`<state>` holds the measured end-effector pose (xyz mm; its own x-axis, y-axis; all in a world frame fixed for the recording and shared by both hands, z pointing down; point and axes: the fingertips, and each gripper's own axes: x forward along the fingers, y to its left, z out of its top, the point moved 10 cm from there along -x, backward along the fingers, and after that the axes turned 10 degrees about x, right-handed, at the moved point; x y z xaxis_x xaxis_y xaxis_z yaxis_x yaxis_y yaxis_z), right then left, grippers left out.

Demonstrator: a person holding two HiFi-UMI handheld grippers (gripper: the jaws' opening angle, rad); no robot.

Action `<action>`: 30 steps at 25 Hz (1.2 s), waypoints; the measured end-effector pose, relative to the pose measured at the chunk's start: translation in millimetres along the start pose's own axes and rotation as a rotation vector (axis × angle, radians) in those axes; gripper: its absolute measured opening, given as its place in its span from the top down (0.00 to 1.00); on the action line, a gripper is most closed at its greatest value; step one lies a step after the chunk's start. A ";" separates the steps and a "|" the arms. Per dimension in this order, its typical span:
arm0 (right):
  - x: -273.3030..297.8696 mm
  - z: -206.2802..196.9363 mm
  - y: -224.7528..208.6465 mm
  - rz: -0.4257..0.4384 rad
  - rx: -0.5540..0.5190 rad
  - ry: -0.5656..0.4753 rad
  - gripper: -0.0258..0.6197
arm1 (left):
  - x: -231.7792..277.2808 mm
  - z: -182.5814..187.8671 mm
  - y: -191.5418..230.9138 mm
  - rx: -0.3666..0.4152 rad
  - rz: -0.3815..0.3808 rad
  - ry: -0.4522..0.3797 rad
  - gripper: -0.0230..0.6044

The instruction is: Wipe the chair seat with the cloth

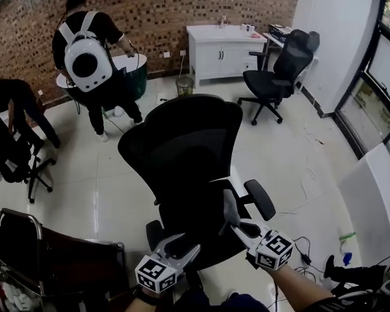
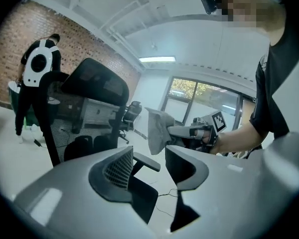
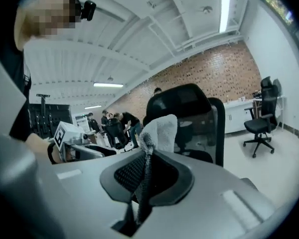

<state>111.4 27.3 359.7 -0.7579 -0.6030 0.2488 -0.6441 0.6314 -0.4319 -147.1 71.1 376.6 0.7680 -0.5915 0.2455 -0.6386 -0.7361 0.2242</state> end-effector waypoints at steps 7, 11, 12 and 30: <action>-108.1 -7.2 55.4 0.145 -0.099 -0.084 0.92 | -31.5 11.9 -105.1 0.060 0.094 -0.062 0.67; -181.2 -22.1 77.4 0.204 -0.105 -0.095 0.92 | -44.3 8.8 -178.9 0.058 0.185 -0.087 0.68; -200.3 -26.9 82.9 0.215 -0.107 -0.090 0.92 | -48.9 6.4 -198.1 0.053 0.200 -0.088 0.68; -318.0 -44.6 162.7 0.256 -0.173 -0.077 0.93 | -143.0 11.2 -329.6 0.125 0.175 -0.119 0.61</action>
<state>243.1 343.6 249.0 -0.8920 -0.4446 0.0821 -0.4463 0.8370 -0.3166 -45.9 394.7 257.0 0.6510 -0.7429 0.1560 -0.7574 -0.6495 0.0677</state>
